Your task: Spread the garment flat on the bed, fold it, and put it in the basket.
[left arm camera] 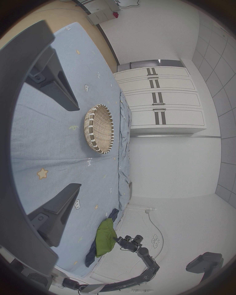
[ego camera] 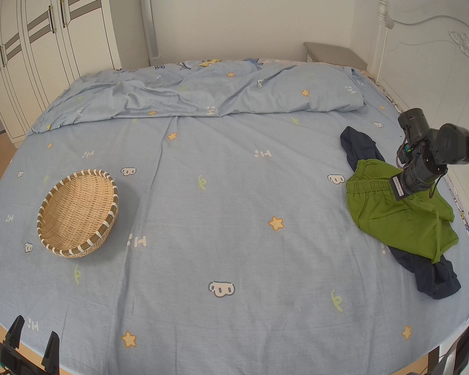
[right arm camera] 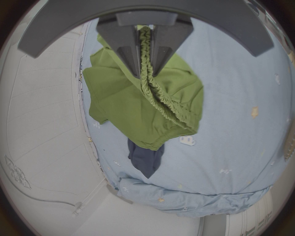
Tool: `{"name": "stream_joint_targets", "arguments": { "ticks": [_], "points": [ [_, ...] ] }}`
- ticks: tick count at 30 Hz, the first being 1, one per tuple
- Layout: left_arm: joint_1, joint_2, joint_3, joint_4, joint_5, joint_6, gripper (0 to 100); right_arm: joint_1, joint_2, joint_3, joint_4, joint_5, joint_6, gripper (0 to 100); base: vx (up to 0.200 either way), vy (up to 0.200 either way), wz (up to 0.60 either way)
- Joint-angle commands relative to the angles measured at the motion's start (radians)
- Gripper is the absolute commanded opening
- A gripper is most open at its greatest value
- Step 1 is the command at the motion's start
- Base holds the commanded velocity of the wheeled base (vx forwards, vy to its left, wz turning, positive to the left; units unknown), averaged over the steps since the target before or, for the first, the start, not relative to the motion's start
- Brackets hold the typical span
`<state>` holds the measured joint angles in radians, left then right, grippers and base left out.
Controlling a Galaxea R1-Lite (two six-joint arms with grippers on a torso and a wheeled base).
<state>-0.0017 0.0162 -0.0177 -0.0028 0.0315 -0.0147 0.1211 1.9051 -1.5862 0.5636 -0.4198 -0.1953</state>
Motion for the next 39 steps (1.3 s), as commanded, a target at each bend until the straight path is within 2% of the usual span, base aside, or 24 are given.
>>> {"name": "stream_joint_targets", "arguments": {
  "ticks": [1, 3, 4, 6, 9, 10, 11, 12, 13, 14, 16, 20, 22, 24, 25, 26, 27, 28, 29, 30, 31, 35, 39],
  "points": [
    [0.000, -0.015, 0.018, 0.000, 0.001, -0.001, 100, 0.106, -0.123, -0.193, 0.225, 0.099, 0.096, 0, 0.000, 0.000, 0.00],
    [0.000, -0.015, 0.018, 0.000, 0.001, 0.001, 100, 0.158, -0.135, -0.252, 0.298, 0.170, 0.188, 0, 0.000, 0.000, 0.00],
    [0.000, -0.015, 0.018, 0.000, 0.001, -0.001, 100, 0.161, -0.135, -0.255, 0.303, 0.177, 0.192, 0, 0.000, 0.000, 0.00],
    [0.000, -0.015, 0.018, 0.000, 0.001, 0.001, 100, 0.210, -0.164, -0.330, 0.417, 0.311, 0.266, 0, 0.000, 0.000, 0.00],
    [0.000, -0.015, 0.018, 0.000, 0.001, -0.001, 100, 0.264, -0.179, -0.390, 0.504, 0.432, 0.312, 0, 0.000, 0.000, 0.00],
    [0.000, -0.015, 0.018, 0.000, 0.001, -0.001, 100, 0.264, -0.179, -0.390, 0.504, 0.432, 0.312, 0, 0.000, 0.000, 0.00],
    [0.000, -0.015, 0.018, 0.000, 0.001, -0.001, 100, 0.304, -0.179, -0.414, 0.521, 0.500, 0.379, 0, 0.000, 0.000, 0.00],
    [0.000, -0.015, 0.018, 0.000, 0.001, -0.001, 100, 0.310, -0.179, -0.414, 0.521, 0.507, 0.392, 0, 0.000, 0.000, 0.00],
    [0.000, -0.015, 0.018, 0.000, 0.001, -0.001, 100, 0.348, -0.178, -0.414, 0.519, 0.541, 0.456, 0, 0.000, 0.000, 0.00],
    [0.000, -0.015, 0.018, 0.000, 0.001, -0.001, 100, 0.374, -0.178, -0.414, 0.515, 0.552, 0.485, 0, 0.000, 0.000, 0.00],
    [0.000, -0.015, 0.018, 0.000, 0.001, -0.001, 100, 0.442, -0.173, -0.414, 0.504, 0.559, 0.544, 0, 0.000, 0.000, 0.00],
    [0.000, -0.015, 0.018, 0.000, 0.001, -0.001, 100, 0.563, -0.169, -0.414, 0.458, 0.556, 0.599, 0, 0.000, 0.000, 0.00],
    [0.000, -0.015, 0.018, 0.000, 0.001, -0.001, 100, 0.661, -0.169, -0.414, 0.410, 0.553, 0.629, 0, 0.000, 0.000, 0.00],
    [0.000, -0.015, 0.018, 0.000, 0.001, -0.001, 100, 0.724, -0.169, -0.414, 0.378, 0.552, 0.665, 0, 0.000, 0.000, 0.00],
    [0.000, -0.015, 0.018, 0.000, 0.001, -0.001, 100, 0.784, -0.167, -0.414, 0.348, 0.552, 0.706, 0, 0.000, 0.000, 0.00],
    [0.000, -0.015, 0.018, 0.000, 0.001, 0.001, 100, 0.821, -0.166, -0.414, 0.329, 0.550, 0.726, 0, 0.000, 0.000, 0.00],
    [0.000, -0.015, 0.018, 0.000, 0.001, 0.001, 100, 0.821, -0.166, -0.414, 0.329, 0.550, 0.726, 0, 0.000, 0.000, 0.00],
    [0.000, -0.015, 0.018, 0.000, 0.001, -0.001, 100, 0.887, -0.153, -0.414, 0.302, 0.544, 0.744, 0, 0.000, 0.000, 0.00],
    [0.000, -0.015, 0.018, 0.000, 0.001, -0.001, 100, 0.887, -0.153, -0.414, 0.302, 0.544, 0.744, 0, 0.000, 0.000, 0.00],
    [0.000, -0.015, 0.018, 0.000, 0.001, -0.001, 100, 0.930, -0.124, -0.390, 0.272, 0.530, 0.746, 0, 0.000, 0.000, 0.00],
    [0.000, -0.015, 0.018, 0.000, 0.001, -0.001, 100, 0.939, -0.110, -0.376, 0.259, 0.523, 0.746, 0, 0.000, 0.000, 0.00],
    [0.000, -0.015, 0.018, 0.000, 0.001, -0.001, 100, 0.934, -0.021, -0.285, 0.144, 0.483, 0.749, 0, 0.000, 0.000, 0.00],
    [0.000, -0.015, 0.018, 0.000, 0.001, -0.001, 100, 0.927, 0.014, -0.202, 0.052, 0.490, 0.751, 0, 0.000, 0.000, 0.00]
  ]
}}
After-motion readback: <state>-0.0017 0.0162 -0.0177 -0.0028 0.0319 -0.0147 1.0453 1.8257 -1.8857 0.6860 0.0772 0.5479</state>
